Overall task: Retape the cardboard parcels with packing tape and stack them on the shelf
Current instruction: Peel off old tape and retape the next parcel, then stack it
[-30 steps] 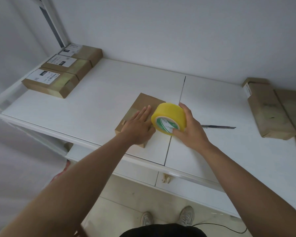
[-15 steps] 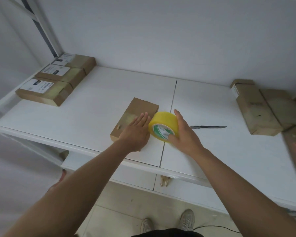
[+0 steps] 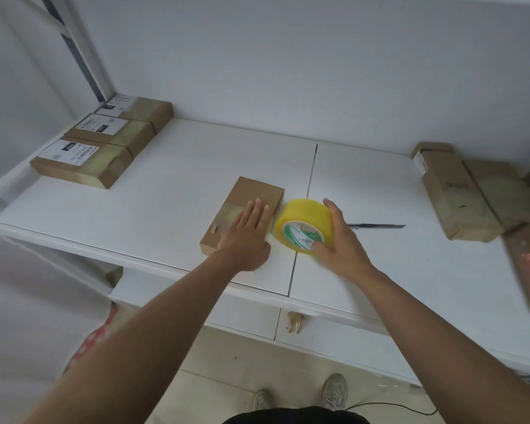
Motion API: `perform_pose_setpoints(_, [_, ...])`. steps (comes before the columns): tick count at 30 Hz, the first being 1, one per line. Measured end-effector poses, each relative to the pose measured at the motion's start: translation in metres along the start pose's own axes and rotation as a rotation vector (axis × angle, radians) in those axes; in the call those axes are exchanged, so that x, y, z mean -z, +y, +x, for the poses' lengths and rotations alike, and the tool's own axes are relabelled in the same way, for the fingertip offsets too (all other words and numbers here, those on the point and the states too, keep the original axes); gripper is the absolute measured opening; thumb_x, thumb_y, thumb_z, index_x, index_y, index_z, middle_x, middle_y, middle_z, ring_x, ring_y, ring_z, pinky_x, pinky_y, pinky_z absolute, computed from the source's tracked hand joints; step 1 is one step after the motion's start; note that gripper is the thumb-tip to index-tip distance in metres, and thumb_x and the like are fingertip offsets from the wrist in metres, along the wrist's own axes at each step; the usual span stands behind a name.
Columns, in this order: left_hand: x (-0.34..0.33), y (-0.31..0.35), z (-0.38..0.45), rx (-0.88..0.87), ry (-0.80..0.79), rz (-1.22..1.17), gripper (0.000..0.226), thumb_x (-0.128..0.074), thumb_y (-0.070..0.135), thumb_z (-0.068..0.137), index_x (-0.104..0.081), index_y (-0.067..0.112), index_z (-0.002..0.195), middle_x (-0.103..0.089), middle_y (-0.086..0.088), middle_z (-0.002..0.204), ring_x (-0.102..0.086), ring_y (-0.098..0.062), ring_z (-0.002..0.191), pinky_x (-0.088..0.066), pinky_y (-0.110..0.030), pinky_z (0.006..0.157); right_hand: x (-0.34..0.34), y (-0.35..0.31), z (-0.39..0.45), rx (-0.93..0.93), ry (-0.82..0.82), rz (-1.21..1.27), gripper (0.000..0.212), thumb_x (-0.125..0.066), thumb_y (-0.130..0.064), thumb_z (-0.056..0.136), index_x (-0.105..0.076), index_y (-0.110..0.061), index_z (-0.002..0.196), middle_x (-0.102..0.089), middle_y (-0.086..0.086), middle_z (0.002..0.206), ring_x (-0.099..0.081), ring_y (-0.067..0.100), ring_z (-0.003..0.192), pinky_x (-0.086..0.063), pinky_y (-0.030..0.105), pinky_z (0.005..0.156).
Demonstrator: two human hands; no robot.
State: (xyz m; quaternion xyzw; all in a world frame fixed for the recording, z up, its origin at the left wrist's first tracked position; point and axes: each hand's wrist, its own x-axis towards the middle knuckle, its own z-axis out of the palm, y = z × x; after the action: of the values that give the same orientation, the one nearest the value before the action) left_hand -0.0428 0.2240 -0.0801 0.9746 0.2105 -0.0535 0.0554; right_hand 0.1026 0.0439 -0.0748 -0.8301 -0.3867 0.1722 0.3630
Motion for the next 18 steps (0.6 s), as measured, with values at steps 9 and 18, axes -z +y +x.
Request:
perform_pose_setpoints(9, [-0.025, 0.022, -0.012, 0.140, 0.333, -0.097, 0.056, -0.068, 0.011, 0.087, -0.051, -0.006, 0.137, -0.052, -0.028, 0.141, -0.048, -0.041, 0.134, -0.038, -0.046, 0.111, -0.002, 0.006, -0.007, 0.001, -0.011, -0.012, 0.085, -0.066, -0.020, 0.089, -0.012, -0.031, 0.153, -0.043, 0.007, 0.143, -0.053, 0.027, 0.117, -0.044, 0.031, 0.086])
perform_pose_setpoints(18, [-0.011, 0.025, -0.015, 0.092, 0.172, 0.046, 0.075, -0.040, 0.025, 0.097, 0.001, 0.026, 0.160, 0.009, -0.003, 0.167, 0.000, -0.030, 0.153, -0.006, -0.041, 0.124, -0.002, 0.003, -0.011, 0.063, -0.002, -0.039, 0.084, -0.068, -0.026, 0.091, -0.014, -0.023, 0.155, -0.036, 0.007, 0.151, -0.048, 0.029, 0.128, -0.044, 0.037, 0.095])
